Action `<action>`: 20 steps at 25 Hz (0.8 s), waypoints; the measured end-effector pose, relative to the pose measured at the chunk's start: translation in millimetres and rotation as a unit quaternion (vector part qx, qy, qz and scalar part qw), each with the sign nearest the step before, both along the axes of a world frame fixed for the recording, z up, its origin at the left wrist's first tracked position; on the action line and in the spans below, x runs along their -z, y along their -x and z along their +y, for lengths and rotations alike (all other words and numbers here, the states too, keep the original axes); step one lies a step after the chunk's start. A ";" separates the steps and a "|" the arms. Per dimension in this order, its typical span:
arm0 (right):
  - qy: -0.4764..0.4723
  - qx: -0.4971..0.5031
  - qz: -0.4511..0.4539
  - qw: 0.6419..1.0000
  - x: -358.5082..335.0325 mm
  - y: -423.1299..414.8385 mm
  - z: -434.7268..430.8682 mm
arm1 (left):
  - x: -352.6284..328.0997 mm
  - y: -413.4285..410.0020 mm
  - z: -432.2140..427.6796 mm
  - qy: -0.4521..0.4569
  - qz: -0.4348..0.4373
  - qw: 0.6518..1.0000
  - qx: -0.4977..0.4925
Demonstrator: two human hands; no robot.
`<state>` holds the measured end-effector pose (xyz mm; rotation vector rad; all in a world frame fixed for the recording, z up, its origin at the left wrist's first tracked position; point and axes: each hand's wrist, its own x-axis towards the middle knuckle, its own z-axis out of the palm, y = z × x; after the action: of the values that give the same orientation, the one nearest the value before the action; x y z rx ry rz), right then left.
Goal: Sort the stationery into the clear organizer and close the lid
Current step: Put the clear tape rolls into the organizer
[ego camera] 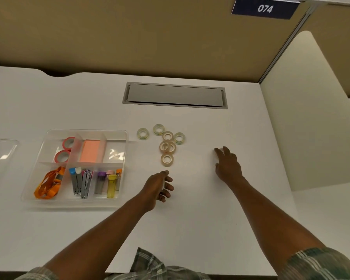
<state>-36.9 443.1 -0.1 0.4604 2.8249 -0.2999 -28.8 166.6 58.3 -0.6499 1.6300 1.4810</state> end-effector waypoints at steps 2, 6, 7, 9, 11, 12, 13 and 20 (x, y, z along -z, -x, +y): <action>-0.019 -0.012 0.037 0.999 0.4 -3.0 -8.1 | 0.2 -2.0 -5.1 -0.002 -0.001 1.000 -0.004; 0.075 0.066 0.075 0.992 -11.2 -9.7 -41.1 | -0.1 -2.8 -23.0 -0.008 0.004 0.999 -0.034; 0.132 0.104 0.093 0.981 -15.4 -10.4 -52.6 | -0.8 -2.7 -28.0 -0.013 0.009 0.999 -0.040; 0.284 0.170 0.116 0.936 -31.2 -8.1 -81.1 | -4.3 -0.5 -37.9 -0.025 0.030 0.999 -0.038; 0.445 0.211 0.091 0.866 -51.1 -1.6 -115.3 | -11.7 5.3 -49.6 -0.024 0.062 0.998 -0.005; 0.487 0.205 0.078 0.845 -59.5 3.8 -132.2 | -17.0 10.2 -56.9 -0.002 0.093 0.995 0.025; 0.507 0.185 0.072 0.839 -67.1 10.2 -149.1 | -21.4 16.4 -66.1 0.043 0.143 0.986 0.067; 0.360 -0.098 0.135 0.918 -80.7 71.2 -256.2 | -16.1 71.5 -161.1 0.329 0.450 0.816 0.151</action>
<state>-108.1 186.9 80.6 -0.0325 2.6975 -1.3771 -100.3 5.5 74.4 0.0512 2.8848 0.9817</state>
